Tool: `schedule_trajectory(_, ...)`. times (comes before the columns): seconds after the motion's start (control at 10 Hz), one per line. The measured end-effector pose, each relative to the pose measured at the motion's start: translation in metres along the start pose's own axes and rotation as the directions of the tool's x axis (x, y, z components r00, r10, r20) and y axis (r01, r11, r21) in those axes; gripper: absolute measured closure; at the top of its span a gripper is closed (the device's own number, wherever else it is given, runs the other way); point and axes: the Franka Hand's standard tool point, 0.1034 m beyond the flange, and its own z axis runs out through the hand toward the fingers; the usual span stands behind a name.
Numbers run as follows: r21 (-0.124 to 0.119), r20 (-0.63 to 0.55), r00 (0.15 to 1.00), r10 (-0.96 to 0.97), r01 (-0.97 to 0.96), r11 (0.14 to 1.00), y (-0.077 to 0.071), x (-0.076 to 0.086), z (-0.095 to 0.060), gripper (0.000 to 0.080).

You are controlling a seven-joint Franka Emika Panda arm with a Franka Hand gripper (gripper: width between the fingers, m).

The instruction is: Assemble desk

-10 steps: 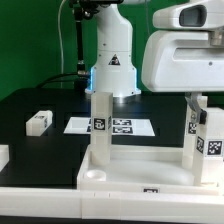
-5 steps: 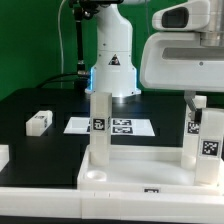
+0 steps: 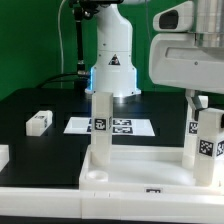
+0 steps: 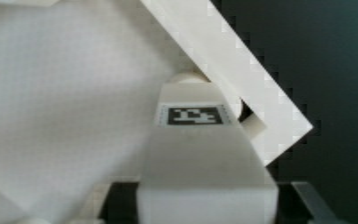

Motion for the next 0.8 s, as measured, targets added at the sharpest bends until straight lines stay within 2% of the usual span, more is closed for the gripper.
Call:
schedule_trajectory(0.3,0.003,0.005,0.959,0.284,-0.284,0.959,-0.0025,-0.0037,0.0007,0.0509)
schedule_trajectory(0.7,0.005,0.010,0.877,0.481,-0.481,0.877,-0.0033,-0.0037,0.0006,0.0509)
schedule_trajectory(0.8,0.005,0.012,0.865,0.502,-0.502,0.865,-0.0036,-0.0043,0.0008,0.0417)
